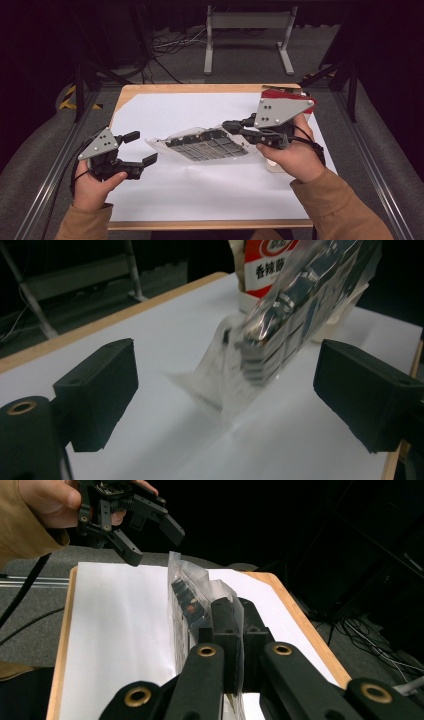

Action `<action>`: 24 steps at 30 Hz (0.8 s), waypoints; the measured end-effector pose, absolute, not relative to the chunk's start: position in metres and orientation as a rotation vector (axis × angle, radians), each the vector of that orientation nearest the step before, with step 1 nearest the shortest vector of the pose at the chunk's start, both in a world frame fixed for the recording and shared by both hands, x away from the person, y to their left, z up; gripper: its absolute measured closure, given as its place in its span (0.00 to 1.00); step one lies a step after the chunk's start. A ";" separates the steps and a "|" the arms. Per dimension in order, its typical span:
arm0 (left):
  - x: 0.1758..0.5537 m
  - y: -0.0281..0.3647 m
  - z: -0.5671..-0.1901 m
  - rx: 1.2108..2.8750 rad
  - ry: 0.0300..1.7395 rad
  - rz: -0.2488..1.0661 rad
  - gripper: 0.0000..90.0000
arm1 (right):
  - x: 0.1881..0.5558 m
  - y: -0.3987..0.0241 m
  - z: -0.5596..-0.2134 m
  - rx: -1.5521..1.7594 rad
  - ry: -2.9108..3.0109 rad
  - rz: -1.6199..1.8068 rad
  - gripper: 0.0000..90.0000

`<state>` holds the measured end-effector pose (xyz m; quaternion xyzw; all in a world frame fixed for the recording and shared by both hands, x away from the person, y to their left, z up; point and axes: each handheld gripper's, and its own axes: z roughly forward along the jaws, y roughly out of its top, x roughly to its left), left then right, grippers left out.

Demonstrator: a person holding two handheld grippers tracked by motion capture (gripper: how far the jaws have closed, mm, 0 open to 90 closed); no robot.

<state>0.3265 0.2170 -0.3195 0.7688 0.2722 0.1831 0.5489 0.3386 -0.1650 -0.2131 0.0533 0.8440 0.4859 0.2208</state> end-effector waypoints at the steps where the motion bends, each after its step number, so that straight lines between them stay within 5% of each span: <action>1: 0.325 0.214 -0.318 1.818 0.633 0.433 0.15 | 0.338 -0.164 -0.213 0.144 2.335 1.346 0.99; 15: 0.320 0.188 -0.306 1.849 0.500 0.453 0.35 | 0.332 -0.147 -0.213 0.069 2.378 1.336 0.99; 24: 0.318 0.174 -0.304 1.893 0.429 0.417 0.63 | 0.328 -0.133 -0.215 0.019 2.399 1.345 0.99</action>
